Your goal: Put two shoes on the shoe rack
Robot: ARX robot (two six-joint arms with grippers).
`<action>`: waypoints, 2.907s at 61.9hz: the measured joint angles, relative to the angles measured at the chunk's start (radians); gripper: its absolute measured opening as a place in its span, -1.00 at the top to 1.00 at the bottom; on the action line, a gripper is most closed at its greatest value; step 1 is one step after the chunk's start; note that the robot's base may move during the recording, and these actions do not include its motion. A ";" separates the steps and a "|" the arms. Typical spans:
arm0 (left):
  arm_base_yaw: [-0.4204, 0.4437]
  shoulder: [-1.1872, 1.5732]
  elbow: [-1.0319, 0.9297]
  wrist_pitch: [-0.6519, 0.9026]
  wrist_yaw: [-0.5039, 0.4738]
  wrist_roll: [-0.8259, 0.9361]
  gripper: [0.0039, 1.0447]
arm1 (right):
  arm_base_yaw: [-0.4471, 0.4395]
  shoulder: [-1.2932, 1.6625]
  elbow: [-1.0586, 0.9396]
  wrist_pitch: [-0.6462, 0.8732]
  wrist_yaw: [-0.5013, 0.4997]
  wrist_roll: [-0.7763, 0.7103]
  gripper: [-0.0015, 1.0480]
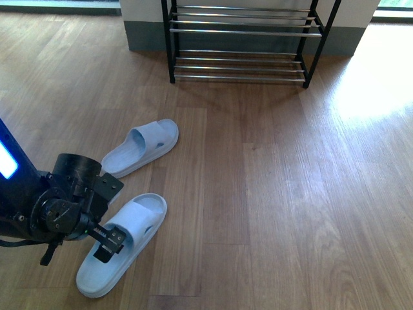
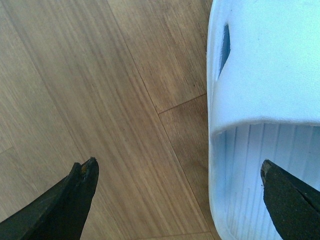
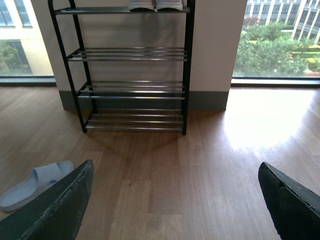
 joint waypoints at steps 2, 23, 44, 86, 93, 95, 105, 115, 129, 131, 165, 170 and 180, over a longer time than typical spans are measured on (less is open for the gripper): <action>-0.003 0.018 0.010 0.034 0.000 0.026 -0.83 | 0.000 0.000 0.000 0.000 0.000 0.000 -0.82; -0.016 0.118 0.117 0.156 0.024 0.077 -0.70 | 0.000 0.000 0.000 0.000 0.000 0.000 -0.82; -0.011 0.185 0.140 0.192 0.061 0.088 0.30 | 0.000 0.000 0.000 0.000 0.000 0.000 -0.82; 0.087 -0.404 -0.211 0.135 -0.032 -0.107 0.98 | 0.000 0.000 0.000 0.000 0.000 0.000 -0.82; 0.110 -0.680 -0.366 0.141 -0.088 -0.178 0.98 | 0.000 0.000 0.000 0.000 0.000 0.000 -0.82; 0.117 -0.788 -0.430 0.135 -0.124 -0.206 0.98 | 0.000 0.000 0.000 0.000 0.000 0.000 -0.82; 0.117 -1.215 -0.669 0.029 -0.264 -0.276 0.98 | 0.000 0.000 0.000 0.000 0.000 0.000 -0.82; 0.044 -1.598 -0.838 -0.108 -0.391 -0.278 0.98 | 0.000 0.000 0.000 0.000 0.000 0.000 -0.82; -0.131 -2.051 -0.900 -0.523 -0.608 -0.395 0.98 | 0.000 0.000 0.000 0.000 0.000 0.000 -0.82; -0.135 -2.074 -0.900 -0.529 -0.616 -0.407 0.98 | 0.000 0.000 0.000 0.000 0.000 0.000 -0.82; -0.138 -2.086 -0.901 -0.538 -0.622 -0.437 0.98 | 0.000 0.000 0.000 0.000 0.000 0.000 -0.82; -0.138 -2.086 -0.901 -0.538 -0.621 -0.437 0.98 | 0.000 0.000 0.000 0.000 0.001 0.000 -0.82; -0.138 -2.086 -0.901 -0.538 -0.622 -0.437 0.98 | 0.000 0.000 0.000 0.000 0.000 0.000 -0.82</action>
